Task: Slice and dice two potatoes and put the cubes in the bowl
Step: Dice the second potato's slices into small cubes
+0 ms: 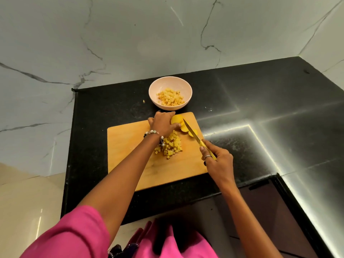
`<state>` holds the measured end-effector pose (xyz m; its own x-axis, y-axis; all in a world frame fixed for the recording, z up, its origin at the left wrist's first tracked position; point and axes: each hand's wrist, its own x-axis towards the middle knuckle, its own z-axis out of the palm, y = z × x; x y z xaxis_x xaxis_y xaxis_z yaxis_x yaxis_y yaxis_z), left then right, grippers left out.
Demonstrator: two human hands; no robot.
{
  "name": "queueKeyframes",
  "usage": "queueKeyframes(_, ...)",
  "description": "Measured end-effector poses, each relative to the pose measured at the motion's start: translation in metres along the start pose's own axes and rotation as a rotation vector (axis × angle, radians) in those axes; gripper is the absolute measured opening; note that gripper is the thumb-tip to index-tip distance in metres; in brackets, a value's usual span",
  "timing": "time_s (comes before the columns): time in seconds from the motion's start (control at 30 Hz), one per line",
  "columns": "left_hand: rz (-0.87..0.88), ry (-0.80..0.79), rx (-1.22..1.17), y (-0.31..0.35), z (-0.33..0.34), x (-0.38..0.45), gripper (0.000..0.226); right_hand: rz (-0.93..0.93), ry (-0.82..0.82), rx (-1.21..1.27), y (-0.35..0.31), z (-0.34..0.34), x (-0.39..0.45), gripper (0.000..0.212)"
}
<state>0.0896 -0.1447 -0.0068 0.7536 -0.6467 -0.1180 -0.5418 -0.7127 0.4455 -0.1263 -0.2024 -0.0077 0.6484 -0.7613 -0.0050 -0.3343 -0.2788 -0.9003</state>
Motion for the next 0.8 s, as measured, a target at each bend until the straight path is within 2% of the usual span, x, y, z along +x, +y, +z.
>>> queueKeyframes(0.43, -0.064, 0.018, -0.144, -0.005, 0.003, 0.01, 0.07, 0.003, -0.022, -0.008, -0.005, 0.009, 0.009, 0.036)
queueKeyframes(0.8, -0.029, 0.054, -0.315, -0.01, -0.003, 0.0, 0.061, -0.004, -0.005, 0.011, -0.007, 0.015, 0.006, 0.035)
